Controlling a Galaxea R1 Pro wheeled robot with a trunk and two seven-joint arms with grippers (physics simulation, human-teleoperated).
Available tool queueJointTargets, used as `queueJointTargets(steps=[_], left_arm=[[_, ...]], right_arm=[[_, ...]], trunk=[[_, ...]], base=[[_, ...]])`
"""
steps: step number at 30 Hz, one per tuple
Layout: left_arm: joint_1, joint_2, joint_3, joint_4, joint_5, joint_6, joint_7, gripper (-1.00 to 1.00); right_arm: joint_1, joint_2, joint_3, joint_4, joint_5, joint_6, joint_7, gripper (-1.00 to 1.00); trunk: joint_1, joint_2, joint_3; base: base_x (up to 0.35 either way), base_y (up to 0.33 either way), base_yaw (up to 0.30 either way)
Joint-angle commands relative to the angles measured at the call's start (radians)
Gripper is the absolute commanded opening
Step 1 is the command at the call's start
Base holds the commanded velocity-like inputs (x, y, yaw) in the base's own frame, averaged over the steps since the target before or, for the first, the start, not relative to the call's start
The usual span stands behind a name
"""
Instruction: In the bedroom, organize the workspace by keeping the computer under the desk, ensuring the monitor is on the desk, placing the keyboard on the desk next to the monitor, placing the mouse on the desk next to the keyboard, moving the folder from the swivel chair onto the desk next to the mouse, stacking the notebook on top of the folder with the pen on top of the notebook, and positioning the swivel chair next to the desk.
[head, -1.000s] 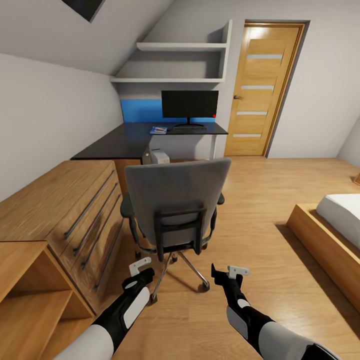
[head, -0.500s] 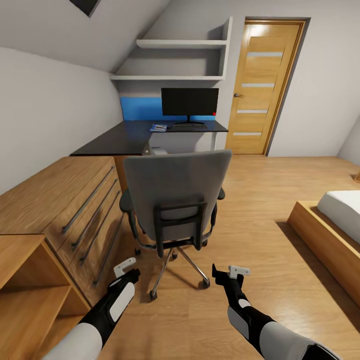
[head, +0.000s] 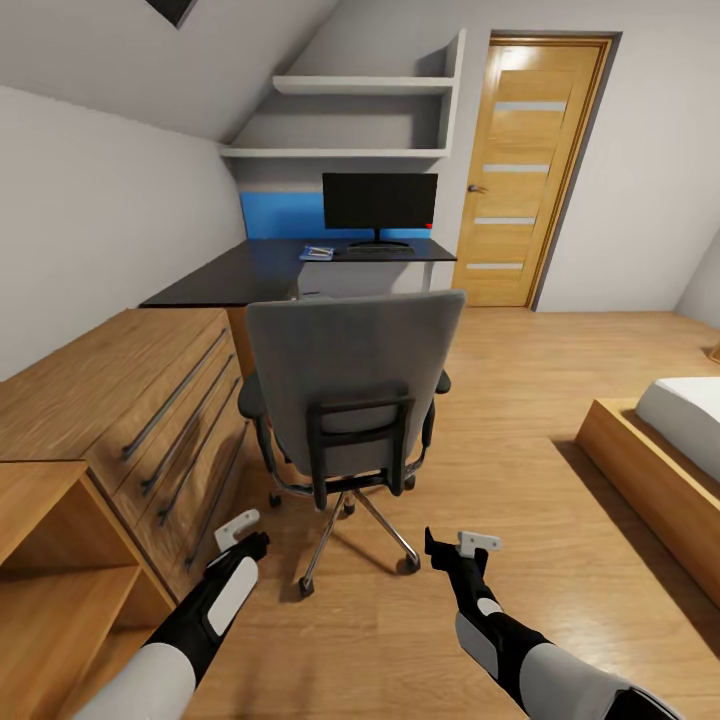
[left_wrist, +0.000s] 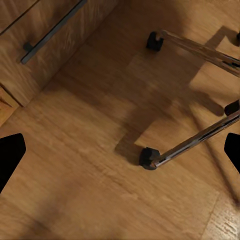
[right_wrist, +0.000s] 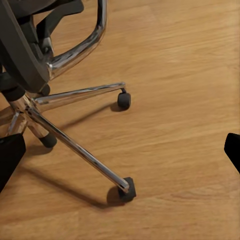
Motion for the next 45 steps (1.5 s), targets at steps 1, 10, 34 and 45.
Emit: queueJointTargets(steps=[1,10,34,45], left_arm=[[0.000,0.001,-0.003,-0.002,0.004,0.003,0.007,1.00],[0.000,0.008,0.001,-0.004,0.004,0.001,0.007,1.00],[0.000,0.015,0.001,-0.048,0.004,0.001,0.013,1.00],[0.000,0.024,0.046,-0.047,0.005,-0.001,0.020,1.00]], right_arm=[[-0.001,0.000,0.009,0.000,-0.003,-0.003,-0.008,1.00],[0.000,-0.001,0.008,0.002,-0.004,-0.035,-0.008,1.00],[0.001,-0.043,0.007,0.000,-0.010,-0.075,-0.013,1.00],[0.001,-0.044,0.006,0.001,-0.010,-0.077,-0.013,1.00]], trunk=[[0.000,0.000,-0.001],[0.000,0.000,-0.001],[0.000,0.000,-0.001],[0.000,0.000,-0.001]], base=[[0.000,0.000,0.000],[0.005,0.000,0.000],[0.158,0.000,0.000],[0.015,0.000,0.000]])
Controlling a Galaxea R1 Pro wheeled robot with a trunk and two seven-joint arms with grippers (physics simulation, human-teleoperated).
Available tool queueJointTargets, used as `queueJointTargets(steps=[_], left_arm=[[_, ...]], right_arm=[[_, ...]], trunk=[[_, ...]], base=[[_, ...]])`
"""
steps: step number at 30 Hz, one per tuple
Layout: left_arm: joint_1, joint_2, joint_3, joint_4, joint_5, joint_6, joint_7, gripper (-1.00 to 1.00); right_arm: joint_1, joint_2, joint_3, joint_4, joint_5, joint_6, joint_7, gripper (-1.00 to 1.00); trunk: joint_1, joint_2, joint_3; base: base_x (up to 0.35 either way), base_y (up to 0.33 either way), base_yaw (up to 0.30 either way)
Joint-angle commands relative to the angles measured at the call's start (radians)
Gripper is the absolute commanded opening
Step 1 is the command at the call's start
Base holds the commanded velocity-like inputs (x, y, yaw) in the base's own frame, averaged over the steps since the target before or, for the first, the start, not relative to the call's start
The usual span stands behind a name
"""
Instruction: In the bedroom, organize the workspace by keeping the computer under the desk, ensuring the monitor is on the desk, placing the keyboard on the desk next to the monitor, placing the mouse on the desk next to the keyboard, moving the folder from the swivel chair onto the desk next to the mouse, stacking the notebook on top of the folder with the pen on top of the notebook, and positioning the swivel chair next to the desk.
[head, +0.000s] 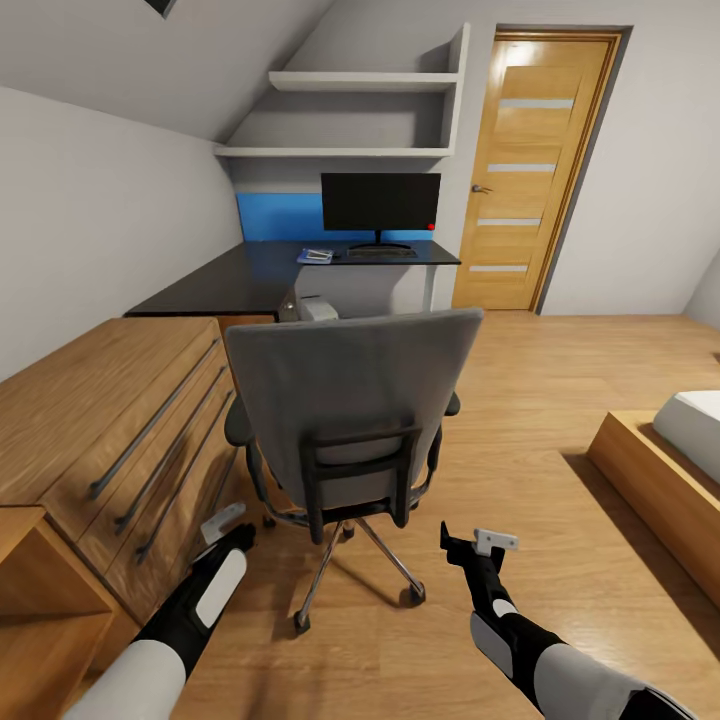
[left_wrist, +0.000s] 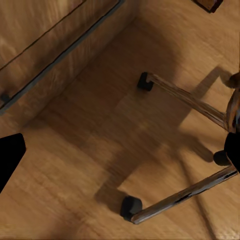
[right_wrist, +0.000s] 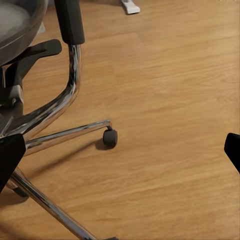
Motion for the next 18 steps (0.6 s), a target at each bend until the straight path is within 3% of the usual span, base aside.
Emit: queueJointTargets(steps=[1,4,10,18], left_arm=[[0.000,0.001,0.037,-0.002,0.004,0.004,0.008,1.00],[0.000,0.001,0.074,-0.002,0.002,0.004,0.007,1.00],[0.000,0.001,0.095,-0.001,0.000,0.004,0.007,1.00],[0.000,-0.001,0.099,-0.001,-0.004,0.003,0.004,1.00]], right_arm=[[0.000,-0.001,0.008,-0.002,-0.003,-0.001,-0.008,1.00],[0.000,-0.001,0.008,-0.001,-0.003,-0.002,-0.008,1.00],[0.000,-0.001,0.007,0.000,-0.004,-0.003,-0.008,1.00],[0.000,-0.001,0.006,0.003,-0.004,-0.003,-0.008,1.00]], trunk=[[0.000,0.000,-0.001],[0.000,0.000,-0.001],[0.000,0.000,-0.001],[0.000,0.000,-0.001]], base=[[0.001,0.000,0.000],[0.000,0.000,0.000],[0.013,0.000,0.000],[0.250,0.000,0.000]])
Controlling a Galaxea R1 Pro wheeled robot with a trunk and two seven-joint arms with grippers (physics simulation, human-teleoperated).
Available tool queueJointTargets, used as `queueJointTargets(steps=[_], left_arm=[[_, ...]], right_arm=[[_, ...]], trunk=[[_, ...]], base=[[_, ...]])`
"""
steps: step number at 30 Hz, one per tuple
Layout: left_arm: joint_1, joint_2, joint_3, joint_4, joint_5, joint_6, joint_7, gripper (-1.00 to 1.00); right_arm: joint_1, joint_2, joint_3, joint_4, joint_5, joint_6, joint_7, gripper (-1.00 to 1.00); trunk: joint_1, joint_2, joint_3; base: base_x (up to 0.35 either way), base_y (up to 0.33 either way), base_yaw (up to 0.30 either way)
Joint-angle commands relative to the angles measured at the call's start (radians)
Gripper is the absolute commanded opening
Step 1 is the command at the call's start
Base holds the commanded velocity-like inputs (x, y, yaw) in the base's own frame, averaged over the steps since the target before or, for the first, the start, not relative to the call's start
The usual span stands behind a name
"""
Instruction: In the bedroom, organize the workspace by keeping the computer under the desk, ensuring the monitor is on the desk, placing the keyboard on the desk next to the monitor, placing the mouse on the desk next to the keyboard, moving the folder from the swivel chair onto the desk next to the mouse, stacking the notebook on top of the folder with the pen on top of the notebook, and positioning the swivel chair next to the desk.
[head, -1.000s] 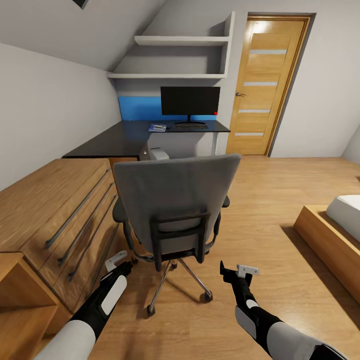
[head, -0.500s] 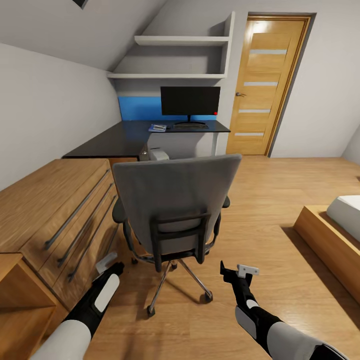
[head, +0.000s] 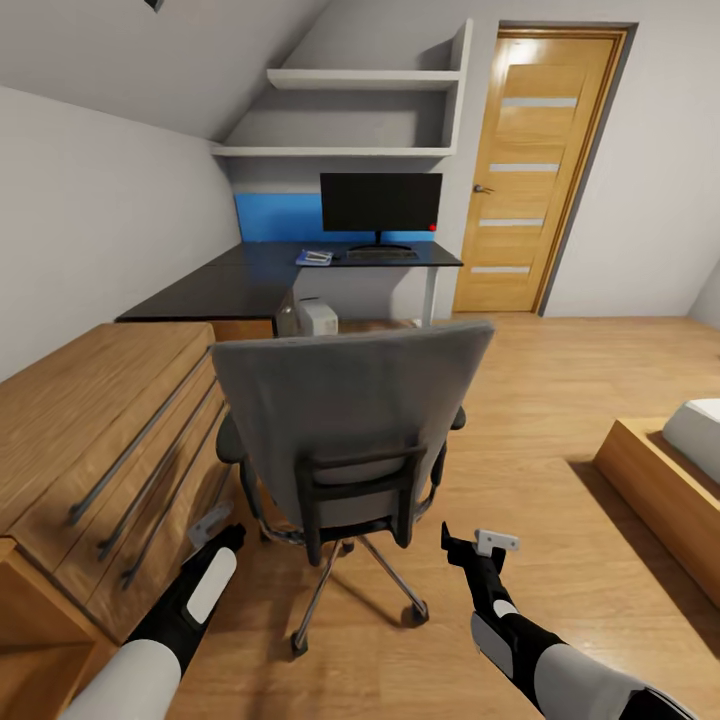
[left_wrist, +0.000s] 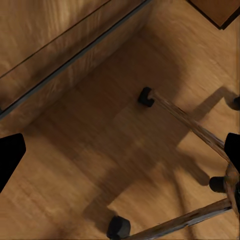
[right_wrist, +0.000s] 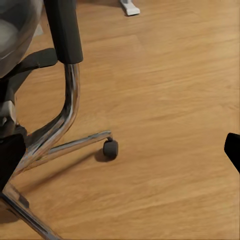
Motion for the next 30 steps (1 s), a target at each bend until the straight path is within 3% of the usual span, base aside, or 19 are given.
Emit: queueJointTargets(steps=[1,17,30], left_arm=[[0.000,-0.001,0.002,-0.002,0.003,0.005,0.003,1.00],[0.000,0.000,0.002,-0.002,0.005,0.005,-0.001,1.00],[0.000,-0.001,0.002,-0.002,0.004,0.007,-0.001,1.00]], right_arm=[[0.000,-0.001,0.009,-0.002,-0.002,-0.001,-0.008,1.00],[-0.001,-0.001,0.009,-0.001,-0.002,-0.001,-0.008,1.00],[0.000,-0.001,0.010,0.000,-0.002,-0.001,-0.008,1.00]], trunk=[[0.000,0.000,-0.001],[0.000,0.000,-0.001],[0.000,0.000,0.002]], base=[[0.247,0.000,0.000],[0.132,0.000,0.000],[0.020,0.000,-0.047]])
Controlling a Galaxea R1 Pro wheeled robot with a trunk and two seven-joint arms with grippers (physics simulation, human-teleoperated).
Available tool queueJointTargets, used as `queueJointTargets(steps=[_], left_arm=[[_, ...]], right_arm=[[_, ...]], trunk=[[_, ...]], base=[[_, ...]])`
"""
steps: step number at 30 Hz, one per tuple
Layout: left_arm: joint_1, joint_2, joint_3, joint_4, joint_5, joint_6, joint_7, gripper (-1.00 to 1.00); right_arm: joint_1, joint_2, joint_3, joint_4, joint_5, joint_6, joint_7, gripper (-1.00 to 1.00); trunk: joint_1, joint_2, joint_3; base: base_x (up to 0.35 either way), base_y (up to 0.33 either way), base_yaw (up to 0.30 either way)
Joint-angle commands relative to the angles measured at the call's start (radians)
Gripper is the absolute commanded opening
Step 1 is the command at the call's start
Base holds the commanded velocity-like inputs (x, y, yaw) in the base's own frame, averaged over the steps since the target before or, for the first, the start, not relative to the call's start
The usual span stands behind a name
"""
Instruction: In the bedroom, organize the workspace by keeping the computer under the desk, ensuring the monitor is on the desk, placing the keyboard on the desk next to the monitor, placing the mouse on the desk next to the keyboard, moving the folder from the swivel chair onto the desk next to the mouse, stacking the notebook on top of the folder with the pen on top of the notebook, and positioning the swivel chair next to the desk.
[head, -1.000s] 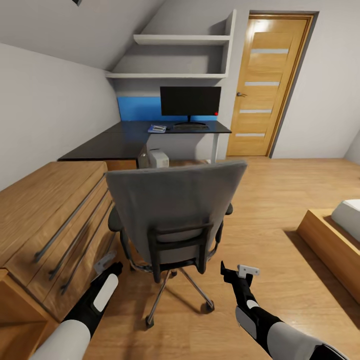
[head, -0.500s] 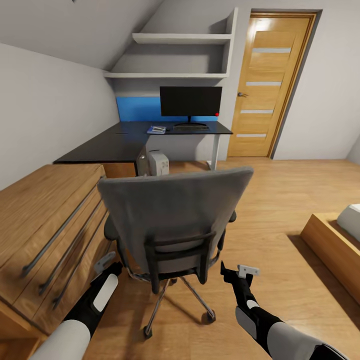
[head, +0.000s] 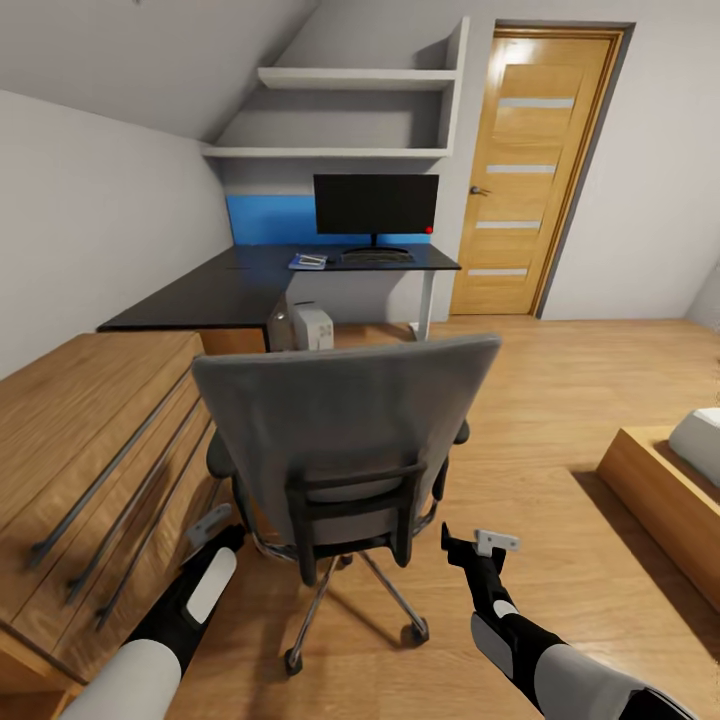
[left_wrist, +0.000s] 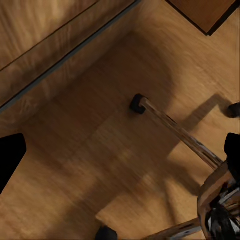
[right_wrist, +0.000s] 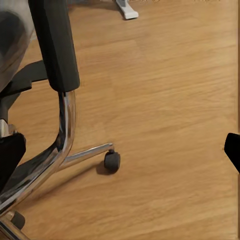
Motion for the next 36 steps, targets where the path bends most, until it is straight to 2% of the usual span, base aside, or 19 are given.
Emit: queueJointTargets(steps=[1,24,36], left_arm=[[0.000,-0.001,0.001,-0.002,0.007,0.004,0.002,1.00],[0.000,-0.002,0.001,-0.002,0.006,0.003,0.000,1.00],[0.000,-0.004,0.000,-0.001,0.006,0.001,-0.003,1.00]], right_arm=[[0.000,-0.001,0.009,-0.001,-0.002,-0.001,-0.008,1.00],[0.000,-0.001,0.009,-0.001,-0.002,-0.002,-0.007,1.00],[0.000,0.000,0.010,-0.001,-0.002,-0.002,-0.007,1.00]], trunk=[[0.000,0.000,0.000],[0.000,0.000,0.014],[0.000,0.000,0.014]], base=[[0.001,0.000,-0.111],[0.007,0.000,-0.095],[0.229,0.000,-0.003]])
